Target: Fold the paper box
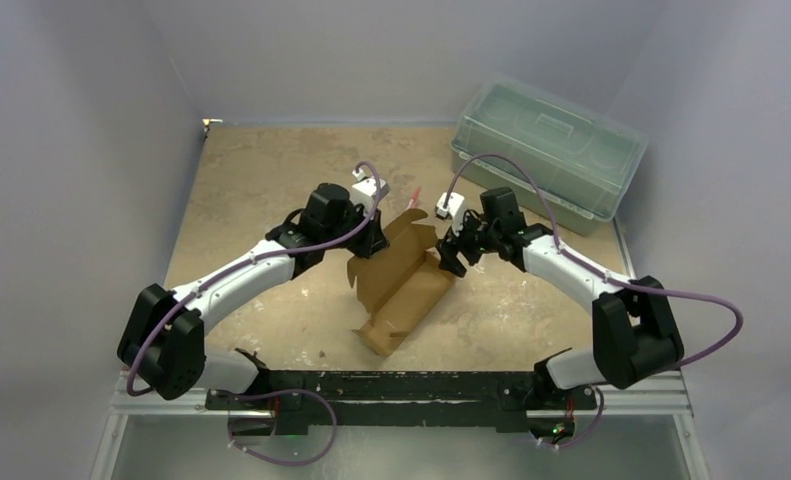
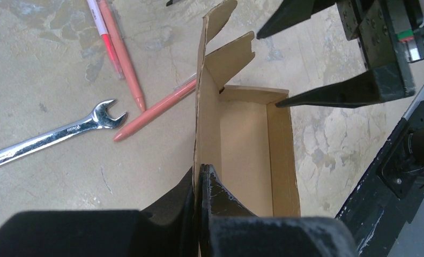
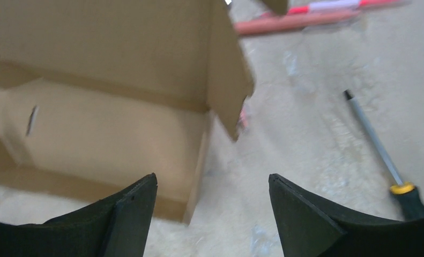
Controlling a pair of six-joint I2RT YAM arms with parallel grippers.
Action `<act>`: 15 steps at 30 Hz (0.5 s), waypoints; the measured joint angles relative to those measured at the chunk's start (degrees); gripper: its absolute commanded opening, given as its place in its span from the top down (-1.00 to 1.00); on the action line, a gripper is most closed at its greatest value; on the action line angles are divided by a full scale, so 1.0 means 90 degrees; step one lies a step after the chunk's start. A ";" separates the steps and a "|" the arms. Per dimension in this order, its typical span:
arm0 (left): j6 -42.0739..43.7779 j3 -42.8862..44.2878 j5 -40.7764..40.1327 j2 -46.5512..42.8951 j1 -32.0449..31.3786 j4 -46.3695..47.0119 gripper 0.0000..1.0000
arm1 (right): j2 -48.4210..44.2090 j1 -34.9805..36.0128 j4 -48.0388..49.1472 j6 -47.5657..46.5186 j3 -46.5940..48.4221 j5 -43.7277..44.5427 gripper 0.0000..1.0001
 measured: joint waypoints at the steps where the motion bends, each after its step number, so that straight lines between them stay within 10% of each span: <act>1: -0.0005 0.0000 0.0015 0.0024 0.0000 0.0012 0.98 | 0.0032 0.0061 0.0206 0.0104 0.0000 0.0163 -0.49; 10: -0.0024 0.0000 0.0073 0.0085 0.0000 0.0138 0.96 | 0.0719 0.0709 0.1066 0.0495 0.0000 0.1367 0.03; 15: -0.0051 -0.0002 0.0058 0.0085 0.0000 0.0240 0.92 | 0.0848 0.0746 0.1081 0.0578 0.0000 0.1634 0.78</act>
